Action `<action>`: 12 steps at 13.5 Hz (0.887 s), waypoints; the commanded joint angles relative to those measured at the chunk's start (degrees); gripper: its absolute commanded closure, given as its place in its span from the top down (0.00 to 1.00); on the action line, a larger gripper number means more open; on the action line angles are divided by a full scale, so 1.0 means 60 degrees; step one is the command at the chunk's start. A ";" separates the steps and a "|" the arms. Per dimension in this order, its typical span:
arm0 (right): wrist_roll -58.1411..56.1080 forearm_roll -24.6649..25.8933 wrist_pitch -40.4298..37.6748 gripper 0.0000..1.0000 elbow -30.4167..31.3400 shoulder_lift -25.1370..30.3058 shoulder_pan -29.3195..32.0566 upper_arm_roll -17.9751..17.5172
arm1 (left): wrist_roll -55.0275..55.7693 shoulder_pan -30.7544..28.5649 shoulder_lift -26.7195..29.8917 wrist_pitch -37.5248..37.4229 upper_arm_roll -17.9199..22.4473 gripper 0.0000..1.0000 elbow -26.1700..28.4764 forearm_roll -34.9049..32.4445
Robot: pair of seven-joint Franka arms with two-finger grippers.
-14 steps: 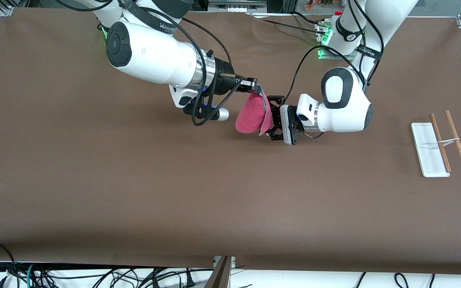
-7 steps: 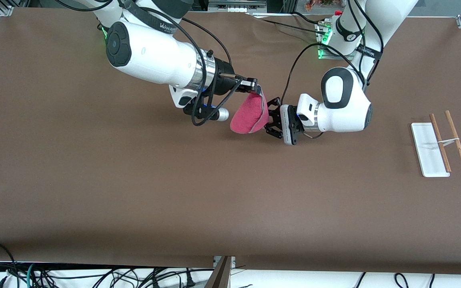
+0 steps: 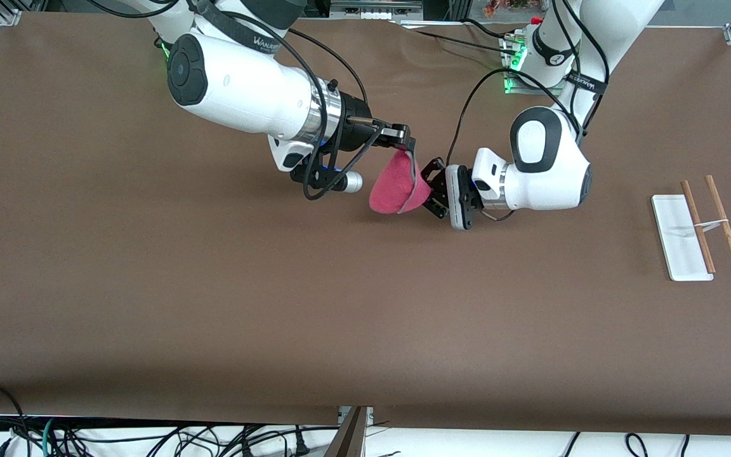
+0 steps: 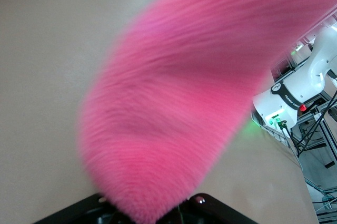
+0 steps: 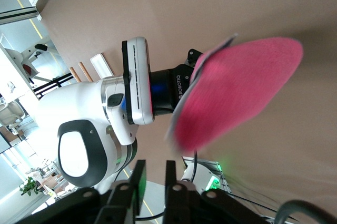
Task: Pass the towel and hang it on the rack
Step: 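Open the right gripper and withdraw while the left gripper holds towel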
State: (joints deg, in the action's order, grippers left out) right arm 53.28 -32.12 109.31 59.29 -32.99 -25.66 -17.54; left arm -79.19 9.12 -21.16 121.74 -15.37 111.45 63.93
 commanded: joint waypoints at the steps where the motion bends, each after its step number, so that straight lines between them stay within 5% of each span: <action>1: 0.0130 0.0021 0.0034 1.00 -0.0097 0.0005 -0.0044 0.0067 | -0.0307 -0.0040 0.0143 0.0085 -0.0047 0.00 0.0087 0.0303; 5: 0.0086 0.0079 -0.0156 1.00 -0.0097 0.0078 0.0102 0.0183 | -0.0263 -0.0113 0.0319 0.0012 -0.0017 0.00 0.0058 0.0171; 10: -0.1869 0.0474 -0.1996 1.00 0.0078 0.0575 0.0146 0.1617 | 0.0058 -0.0756 0.0436 -0.0411 0.0143 0.00 -0.0074 -0.1713; 12: -0.3248 0.0505 -0.3475 1.00 0.0180 0.0955 0.0161 0.2698 | 0.0583 -0.1443 0.0407 -0.1358 0.0173 0.00 -0.0598 -0.3235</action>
State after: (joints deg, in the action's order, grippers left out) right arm 39.85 -29.94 94.63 59.09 -30.36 -24.83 -5.65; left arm -78.62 4.00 -19.26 119.07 -14.16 110.49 50.96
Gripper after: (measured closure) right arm 0.000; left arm 0.982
